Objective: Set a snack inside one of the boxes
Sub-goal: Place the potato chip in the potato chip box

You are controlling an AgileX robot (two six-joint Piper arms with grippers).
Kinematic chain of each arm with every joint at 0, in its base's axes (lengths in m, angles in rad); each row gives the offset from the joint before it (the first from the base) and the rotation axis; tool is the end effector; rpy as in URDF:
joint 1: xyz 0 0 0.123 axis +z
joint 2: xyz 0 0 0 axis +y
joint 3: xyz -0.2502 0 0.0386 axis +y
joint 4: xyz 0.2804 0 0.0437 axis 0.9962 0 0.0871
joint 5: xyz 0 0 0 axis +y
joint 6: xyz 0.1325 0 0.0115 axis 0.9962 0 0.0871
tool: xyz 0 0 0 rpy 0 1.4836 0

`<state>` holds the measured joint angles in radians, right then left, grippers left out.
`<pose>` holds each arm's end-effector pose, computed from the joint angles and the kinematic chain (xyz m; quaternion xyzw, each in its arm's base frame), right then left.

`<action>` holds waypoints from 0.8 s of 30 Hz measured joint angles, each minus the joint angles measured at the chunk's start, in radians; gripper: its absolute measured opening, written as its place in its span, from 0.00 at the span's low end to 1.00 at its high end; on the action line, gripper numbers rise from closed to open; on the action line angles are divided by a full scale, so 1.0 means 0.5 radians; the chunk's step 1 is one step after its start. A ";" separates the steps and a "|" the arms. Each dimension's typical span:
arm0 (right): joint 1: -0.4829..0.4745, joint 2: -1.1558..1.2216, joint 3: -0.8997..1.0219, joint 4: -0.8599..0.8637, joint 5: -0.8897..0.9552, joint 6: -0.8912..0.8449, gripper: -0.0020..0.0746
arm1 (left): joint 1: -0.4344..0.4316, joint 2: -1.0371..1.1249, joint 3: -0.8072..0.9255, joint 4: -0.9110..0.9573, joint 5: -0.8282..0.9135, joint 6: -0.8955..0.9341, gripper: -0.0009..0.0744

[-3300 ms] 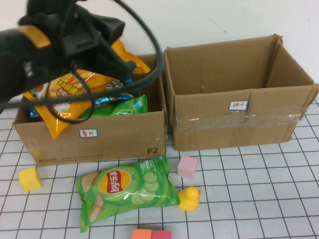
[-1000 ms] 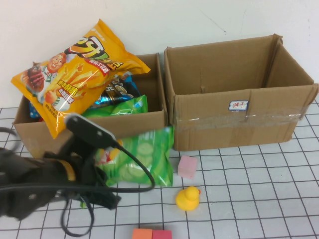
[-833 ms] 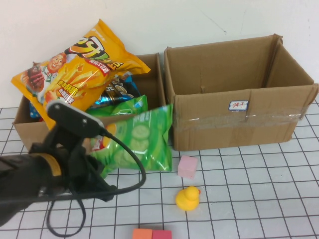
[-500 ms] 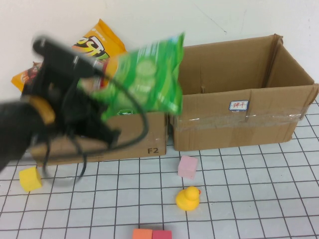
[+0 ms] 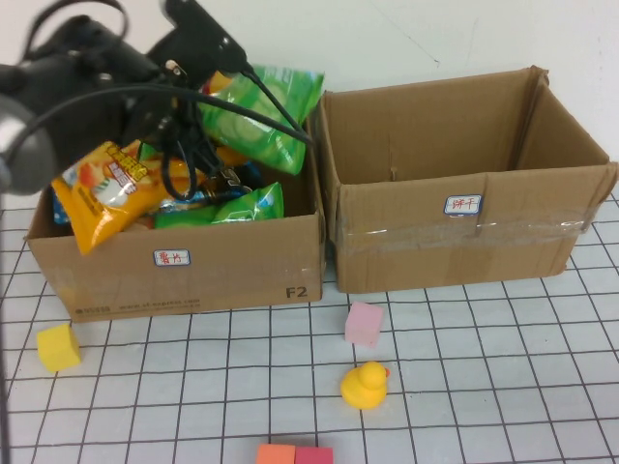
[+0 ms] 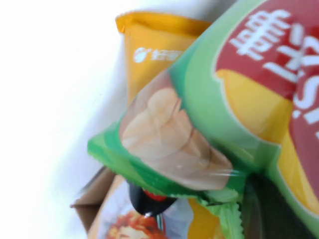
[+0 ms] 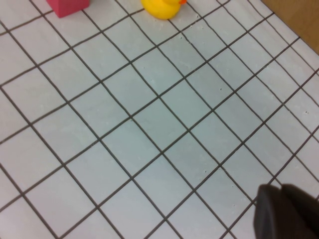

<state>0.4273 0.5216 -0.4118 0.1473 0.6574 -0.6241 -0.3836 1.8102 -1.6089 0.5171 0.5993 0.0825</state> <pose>0.1672 0.0893 0.2110 -0.4229 0.7951 0.0231 0.4340 0.4608 -0.1459 0.2663 0.3316 0.8250 0.1562 0.4302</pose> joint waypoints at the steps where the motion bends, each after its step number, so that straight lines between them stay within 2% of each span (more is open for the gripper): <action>1: 0.000 0.000 0.000 0.000 0.000 0.000 0.02 | 0.004 0.055 -0.042 0.034 0.016 0.016 0.06; 10: 0.000 0.000 0.000 0.000 0.000 0.000 0.02 | 0.004 0.293 -0.128 0.256 -0.175 0.059 0.06; 16: 0.000 0.000 0.000 0.000 0.000 0.000 0.02 | 0.004 0.310 -0.136 0.403 -0.152 0.055 0.09; 20: 0.000 0.000 0.000 0.000 0.000 0.000 0.02 | -0.003 0.310 -0.136 0.539 -0.036 0.044 0.24; 24: 0.000 0.000 0.000 0.000 0.000 0.000 0.02 | 0.004 0.310 -0.136 0.663 0.103 -0.089 0.46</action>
<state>0.4273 0.5216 -0.4118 0.1473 0.6574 -0.6241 -0.3815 1.9654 -1.6769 0.8485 0.6509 0.0382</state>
